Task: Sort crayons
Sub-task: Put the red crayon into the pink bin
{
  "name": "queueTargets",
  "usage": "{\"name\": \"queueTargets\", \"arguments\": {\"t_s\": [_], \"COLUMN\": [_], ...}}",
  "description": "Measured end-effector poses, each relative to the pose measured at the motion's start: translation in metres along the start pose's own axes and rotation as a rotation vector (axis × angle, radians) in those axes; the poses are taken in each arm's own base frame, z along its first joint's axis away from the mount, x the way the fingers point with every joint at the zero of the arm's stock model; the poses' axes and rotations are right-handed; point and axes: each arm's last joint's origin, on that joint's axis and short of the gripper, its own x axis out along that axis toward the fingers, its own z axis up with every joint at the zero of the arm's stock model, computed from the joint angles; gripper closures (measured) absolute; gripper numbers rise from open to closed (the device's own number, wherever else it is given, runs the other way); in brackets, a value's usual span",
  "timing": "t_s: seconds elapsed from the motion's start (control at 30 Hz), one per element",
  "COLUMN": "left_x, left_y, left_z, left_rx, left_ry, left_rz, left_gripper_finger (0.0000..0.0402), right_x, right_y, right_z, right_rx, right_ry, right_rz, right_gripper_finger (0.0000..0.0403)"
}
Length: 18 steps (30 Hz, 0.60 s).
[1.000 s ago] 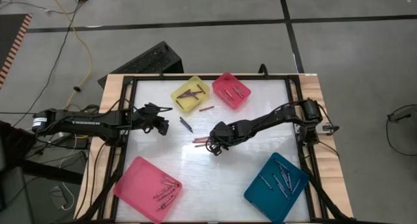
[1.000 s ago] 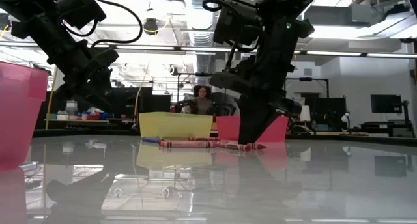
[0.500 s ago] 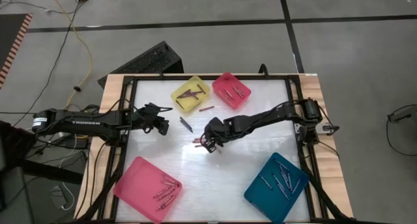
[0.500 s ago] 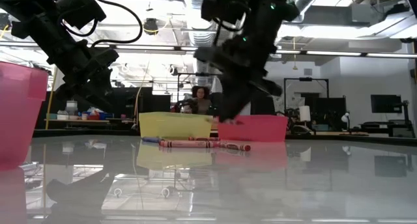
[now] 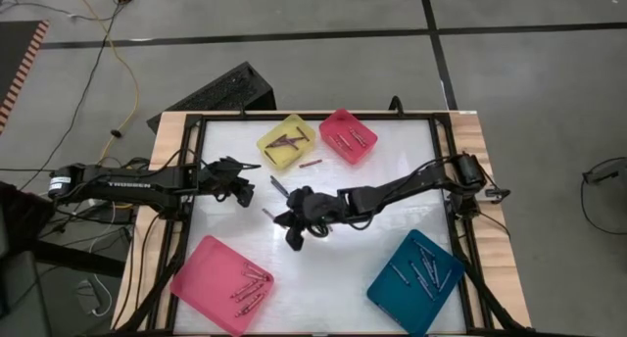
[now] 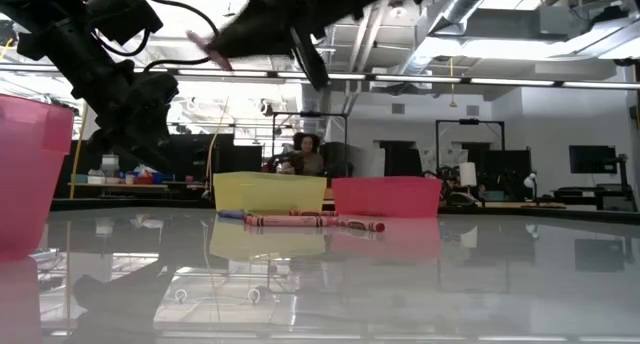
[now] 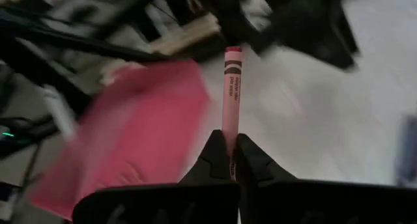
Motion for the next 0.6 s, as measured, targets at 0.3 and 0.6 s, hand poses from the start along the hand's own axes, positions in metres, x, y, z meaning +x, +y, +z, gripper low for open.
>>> {"name": "queueTargets", "arguments": {"t_s": [0.3, 0.6], "left_x": [0.000, 0.000], "left_y": [0.000, 0.000], "left_z": [0.000, 0.000], "left_rx": [0.011, 0.014], "left_ry": [0.011, 0.012], "left_rz": [-0.015, -0.016], "left_gripper_finger": [0.0269, 0.0269], "right_x": [-0.004, -0.008], "right_y": [0.020, 0.039], "right_z": [0.009, 0.008], "right_rx": [0.032, 0.044], "right_ry": [-0.147, -0.211], "right_rz": [0.116, 0.141], "right_gripper_finger": [0.0401, 0.0401]}}
